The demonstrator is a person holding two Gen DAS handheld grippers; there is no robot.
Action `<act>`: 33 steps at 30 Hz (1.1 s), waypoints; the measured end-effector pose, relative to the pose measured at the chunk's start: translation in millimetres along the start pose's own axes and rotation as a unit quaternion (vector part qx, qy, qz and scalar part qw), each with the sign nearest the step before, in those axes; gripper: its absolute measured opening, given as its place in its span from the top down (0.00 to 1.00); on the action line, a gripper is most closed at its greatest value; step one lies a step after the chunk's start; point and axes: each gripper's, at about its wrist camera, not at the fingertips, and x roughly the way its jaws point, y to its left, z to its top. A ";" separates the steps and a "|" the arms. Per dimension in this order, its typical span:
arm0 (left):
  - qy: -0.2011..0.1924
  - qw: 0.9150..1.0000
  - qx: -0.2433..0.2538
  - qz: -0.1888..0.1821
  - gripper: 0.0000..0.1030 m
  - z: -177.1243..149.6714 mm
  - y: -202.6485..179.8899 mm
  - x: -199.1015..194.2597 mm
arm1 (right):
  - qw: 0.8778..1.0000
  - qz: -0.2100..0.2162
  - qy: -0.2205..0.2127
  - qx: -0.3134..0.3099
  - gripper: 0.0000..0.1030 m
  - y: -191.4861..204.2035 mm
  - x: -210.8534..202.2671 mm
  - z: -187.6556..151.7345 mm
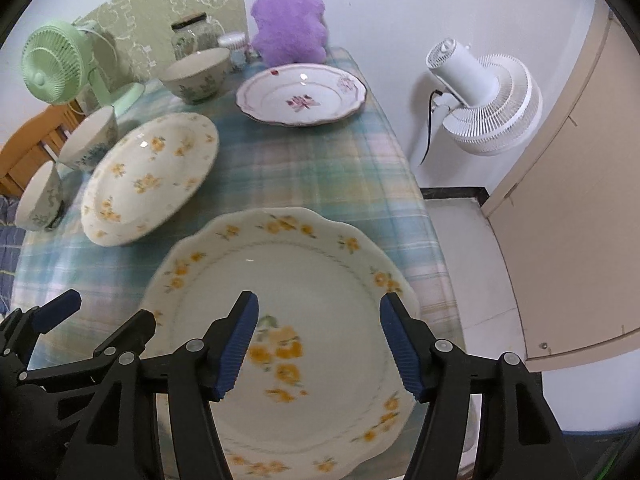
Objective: Organize plates and bowls
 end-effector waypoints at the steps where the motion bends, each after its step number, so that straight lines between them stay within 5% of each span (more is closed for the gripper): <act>1: -0.003 1.000 0.001 0.000 0.10 1.2 5.4 -3.5 | 1.000 0.001 -0.004 0.003 0.35 4.1 -3.5 -0.1; 20: -0.041 0.999 0.025 0.005 0.11 36.9 76.7 -25.8 | 0.998 0.007 -0.053 0.018 0.35 96.4 -31.7 24.9; 33: -0.056 0.997 -0.021 0.039 0.11 94.9 89.9 11.1 | 0.998 0.035 -0.050 -0.005 0.35 112.0 6.4 92.1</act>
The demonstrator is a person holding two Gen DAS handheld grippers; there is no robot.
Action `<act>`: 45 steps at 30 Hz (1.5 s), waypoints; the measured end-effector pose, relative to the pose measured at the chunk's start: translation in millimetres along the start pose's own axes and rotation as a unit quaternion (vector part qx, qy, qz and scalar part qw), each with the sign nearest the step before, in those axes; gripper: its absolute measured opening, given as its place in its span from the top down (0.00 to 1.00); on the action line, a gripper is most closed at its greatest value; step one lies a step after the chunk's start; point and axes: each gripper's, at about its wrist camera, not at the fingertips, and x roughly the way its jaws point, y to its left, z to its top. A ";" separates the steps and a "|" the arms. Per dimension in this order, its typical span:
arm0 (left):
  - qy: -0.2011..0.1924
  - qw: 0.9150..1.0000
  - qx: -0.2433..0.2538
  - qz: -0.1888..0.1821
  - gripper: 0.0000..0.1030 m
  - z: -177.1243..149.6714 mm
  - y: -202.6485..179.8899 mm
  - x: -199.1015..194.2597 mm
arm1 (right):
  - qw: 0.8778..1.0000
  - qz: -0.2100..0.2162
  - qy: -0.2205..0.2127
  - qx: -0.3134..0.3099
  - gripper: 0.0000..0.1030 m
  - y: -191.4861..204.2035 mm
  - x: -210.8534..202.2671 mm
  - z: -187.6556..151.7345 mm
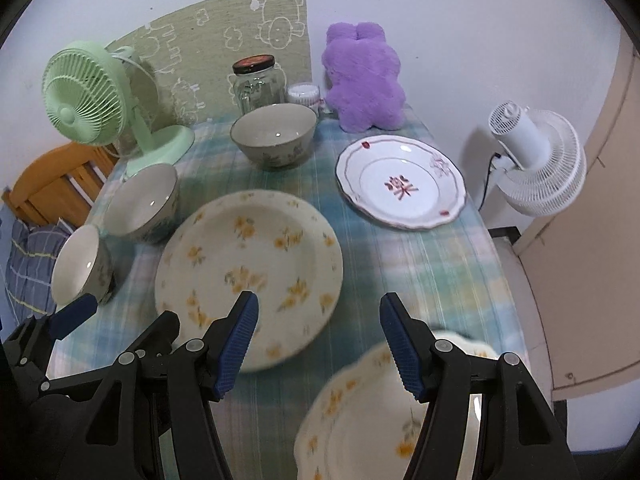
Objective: Organize plates and bowls
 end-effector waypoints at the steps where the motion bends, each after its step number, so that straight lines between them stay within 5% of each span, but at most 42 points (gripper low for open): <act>1: 0.000 1.000 -0.001 0.004 0.11 2.4 -0.3 4.6 | 1.000 -0.001 0.001 0.000 0.35 0.2 4.6 3.2; 19: 0.047 0.998 -0.015 0.035 0.17 23.1 2.9 91.1 | 0.998 0.021 0.058 -0.017 0.35 7.6 110.9 36.7; 45: 0.098 0.995 -0.011 0.025 0.25 10.7 15.3 100.1 | 0.993 0.008 0.114 -0.037 0.37 18.2 146.2 32.8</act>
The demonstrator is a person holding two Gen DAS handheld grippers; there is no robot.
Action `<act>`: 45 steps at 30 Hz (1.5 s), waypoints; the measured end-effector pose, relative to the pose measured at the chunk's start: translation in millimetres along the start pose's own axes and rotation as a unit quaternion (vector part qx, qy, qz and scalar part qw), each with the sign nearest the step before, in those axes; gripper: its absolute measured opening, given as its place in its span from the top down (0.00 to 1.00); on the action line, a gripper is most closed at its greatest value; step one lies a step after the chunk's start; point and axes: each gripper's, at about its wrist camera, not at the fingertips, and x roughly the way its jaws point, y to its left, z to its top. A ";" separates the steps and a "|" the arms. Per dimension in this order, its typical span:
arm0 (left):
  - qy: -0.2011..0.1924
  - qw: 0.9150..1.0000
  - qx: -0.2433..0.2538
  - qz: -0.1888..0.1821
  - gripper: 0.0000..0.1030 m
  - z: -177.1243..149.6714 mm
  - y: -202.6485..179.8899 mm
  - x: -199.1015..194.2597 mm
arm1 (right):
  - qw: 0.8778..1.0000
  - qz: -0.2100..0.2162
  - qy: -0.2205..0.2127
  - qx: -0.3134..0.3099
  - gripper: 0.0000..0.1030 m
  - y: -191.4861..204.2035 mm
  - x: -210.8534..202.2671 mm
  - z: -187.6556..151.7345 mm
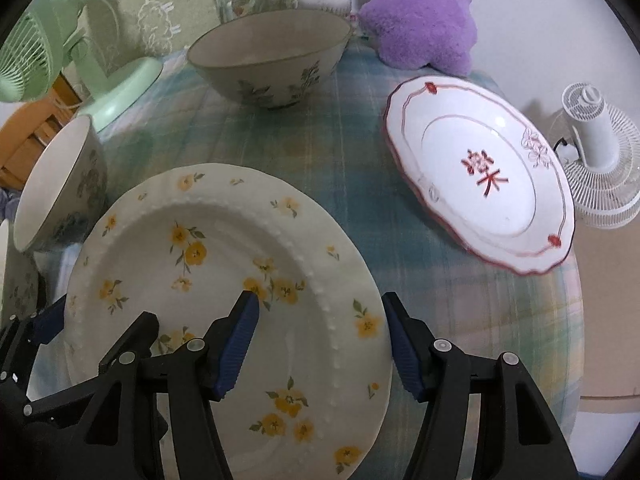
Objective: Organize plates and bowls
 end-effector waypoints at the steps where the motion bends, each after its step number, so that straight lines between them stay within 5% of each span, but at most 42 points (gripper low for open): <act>1: 0.001 1.000 0.001 -0.001 0.25 -2.7 1.9 -1.1 | 1.000 0.004 0.003 -0.001 0.37 0.4 -1.3 -2.7; 9: 0.001 1.000 0.007 -0.007 0.26 -13.4 9.5 -5.1 | 0.999 0.022 0.027 0.000 0.36 3.7 -0.6 -17.1; 26: -0.002 1.000 -0.003 -0.020 0.26 -23.9 14.4 -24.1 | 0.999 -0.006 0.031 0.009 0.36 13.7 -13.0 -14.6; 45: -0.020 0.999 0.027 -0.040 0.26 -66.7 28.3 -101.8 | 0.998 -0.026 -0.005 0.054 0.36 23.2 -100.8 -71.7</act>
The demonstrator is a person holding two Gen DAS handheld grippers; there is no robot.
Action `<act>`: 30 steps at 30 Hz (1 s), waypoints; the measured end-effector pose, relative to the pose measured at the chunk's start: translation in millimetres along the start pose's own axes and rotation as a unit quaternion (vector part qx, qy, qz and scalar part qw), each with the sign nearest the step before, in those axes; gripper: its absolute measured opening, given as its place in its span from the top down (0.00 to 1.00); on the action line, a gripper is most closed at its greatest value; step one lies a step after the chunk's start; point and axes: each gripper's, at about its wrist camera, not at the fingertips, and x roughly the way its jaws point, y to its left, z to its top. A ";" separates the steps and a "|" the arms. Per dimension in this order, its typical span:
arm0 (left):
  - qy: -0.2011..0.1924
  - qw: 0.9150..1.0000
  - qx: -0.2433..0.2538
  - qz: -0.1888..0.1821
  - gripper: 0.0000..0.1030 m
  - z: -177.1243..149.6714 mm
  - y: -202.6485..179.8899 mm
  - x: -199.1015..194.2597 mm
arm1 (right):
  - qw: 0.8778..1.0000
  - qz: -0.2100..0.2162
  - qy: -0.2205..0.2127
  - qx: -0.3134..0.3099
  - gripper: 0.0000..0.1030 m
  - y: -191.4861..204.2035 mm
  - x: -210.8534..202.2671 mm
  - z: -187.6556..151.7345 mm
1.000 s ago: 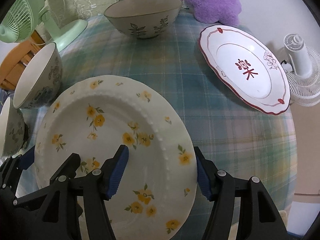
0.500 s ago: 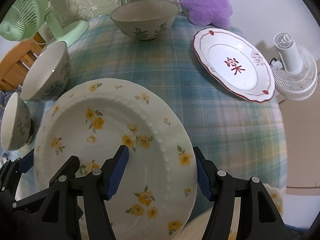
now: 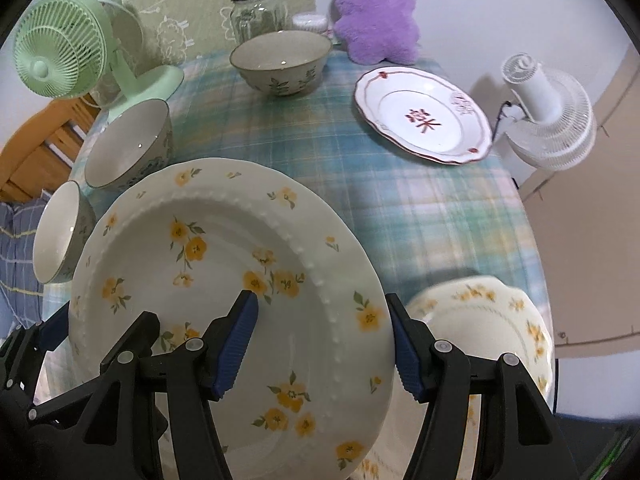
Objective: Organize plates and bowls
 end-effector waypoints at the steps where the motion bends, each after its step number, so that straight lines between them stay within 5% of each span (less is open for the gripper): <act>1: -0.001 1.000 0.002 -0.003 0.26 -2.1 -1.1 -3.1 | 1.000 -0.003 -0.003 0.003 0.36 -1.4 -4.8 -3.7; 14: -0.016 0.999 0.048 -0.008 0.27 -24.9 -42.7 -25.4 | 0.998 -0.015 -0.013 0.059 0.36 -41.1 -37.2 -44.6; 30: 0.011 1.000 -0.002 -0.008 0.29 -42.7 -120.8 -23.1 | 0.999 -0.019 0.005 0.028 0.36 -119.5 -35.9 -58.3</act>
